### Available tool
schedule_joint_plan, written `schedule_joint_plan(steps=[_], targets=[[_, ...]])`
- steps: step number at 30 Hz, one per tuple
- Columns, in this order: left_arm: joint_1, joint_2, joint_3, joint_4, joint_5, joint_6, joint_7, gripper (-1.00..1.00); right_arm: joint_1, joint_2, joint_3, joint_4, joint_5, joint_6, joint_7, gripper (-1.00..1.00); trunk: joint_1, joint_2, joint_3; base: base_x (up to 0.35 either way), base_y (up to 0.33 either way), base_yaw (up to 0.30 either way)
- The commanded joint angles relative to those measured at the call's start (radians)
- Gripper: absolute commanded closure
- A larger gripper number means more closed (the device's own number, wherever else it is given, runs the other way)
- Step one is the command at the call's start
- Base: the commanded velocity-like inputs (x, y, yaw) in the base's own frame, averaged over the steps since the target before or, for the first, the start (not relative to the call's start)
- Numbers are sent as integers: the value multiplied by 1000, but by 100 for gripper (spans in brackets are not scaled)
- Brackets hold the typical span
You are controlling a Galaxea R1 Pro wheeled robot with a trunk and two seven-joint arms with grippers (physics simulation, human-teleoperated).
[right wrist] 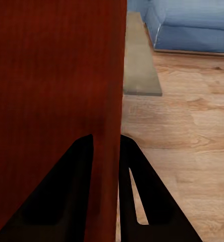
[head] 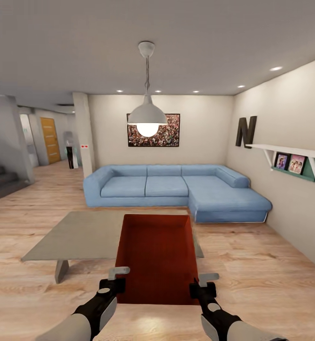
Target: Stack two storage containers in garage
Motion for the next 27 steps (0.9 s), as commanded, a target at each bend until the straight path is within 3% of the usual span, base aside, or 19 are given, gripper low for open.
schedule_joint_plan(steps=[1,27], targets=[[0,2,9,4,-4,-3,21,100,-2,0,-49,-2,-4,-32,-3,100,0,-1,-1,0,0,299],[0,2,9,4,-4,-3,21,100,-1,0,-49,-2,-4,-32,-3,100,0,-1,-1,0,0,300]])
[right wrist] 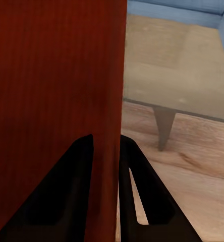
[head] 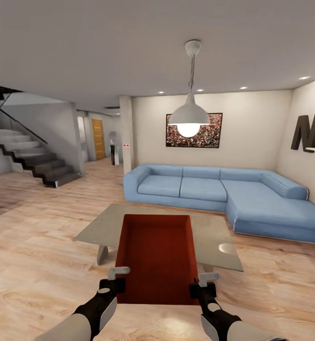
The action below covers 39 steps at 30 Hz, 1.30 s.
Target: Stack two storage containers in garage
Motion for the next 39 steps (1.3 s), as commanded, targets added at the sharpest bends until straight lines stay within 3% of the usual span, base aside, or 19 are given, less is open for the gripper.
schedule_joint_plan(steps=[1,39], targets=[[0,2,10,4,-4,-3,21,100,-2,0,-49,-2,-4,-32,-4,100,0,-1,-2,0,0,300],[0,2,10,-11,-6,-3,21,100,-2,0,-48,-2,0,-32,-4,100,0,-1,-2,0,0,300]])
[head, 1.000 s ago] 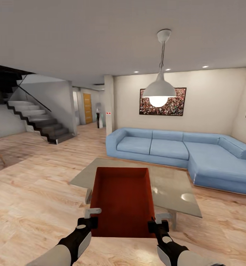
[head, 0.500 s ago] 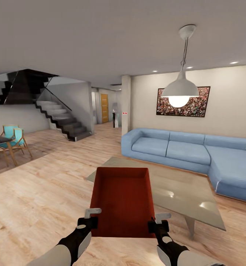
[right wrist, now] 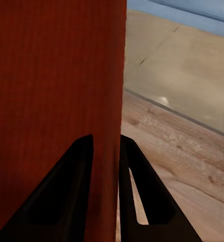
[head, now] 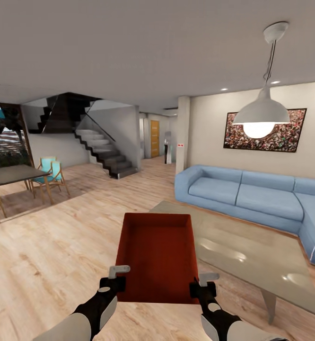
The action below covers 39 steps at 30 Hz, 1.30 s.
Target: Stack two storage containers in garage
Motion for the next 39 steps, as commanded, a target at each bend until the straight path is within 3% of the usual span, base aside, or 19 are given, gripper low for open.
schedule_joint_plan(steps=[1,11,39], targets=[[-1,3,17,3,-5,-3,21,100,-1,1,-43,-3,2,-15,-3,100,0,-1,-2,0,0,300],[-1,-1,20,4,-3,-3,52,100,-1,2,-43,-3,4,-15,-3,100,0,-1,-2,0,0,300],[-1,-1,18,5,-3,-3,55,100,-1,2,-44,-3,3,-15,-3,100,0,-1,-2,0,0,300]])
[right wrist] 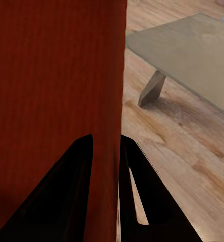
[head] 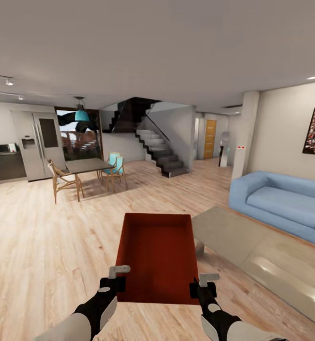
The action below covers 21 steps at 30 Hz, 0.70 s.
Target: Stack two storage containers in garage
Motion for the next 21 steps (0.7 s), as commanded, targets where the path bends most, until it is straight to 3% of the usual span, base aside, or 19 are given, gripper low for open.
schedule_joint_plan(steps=[1,21], targets=[[-1,0,22,3,-5,-3,53,100,-1,0,-44,-10,6,-10,0,100,0,-1,-2,0,0,300],[-1,1,22,3,-7,-3,53,100,-1,0,-44,-10,10,-10,0,100,0,-1,-2,0,0,300]])
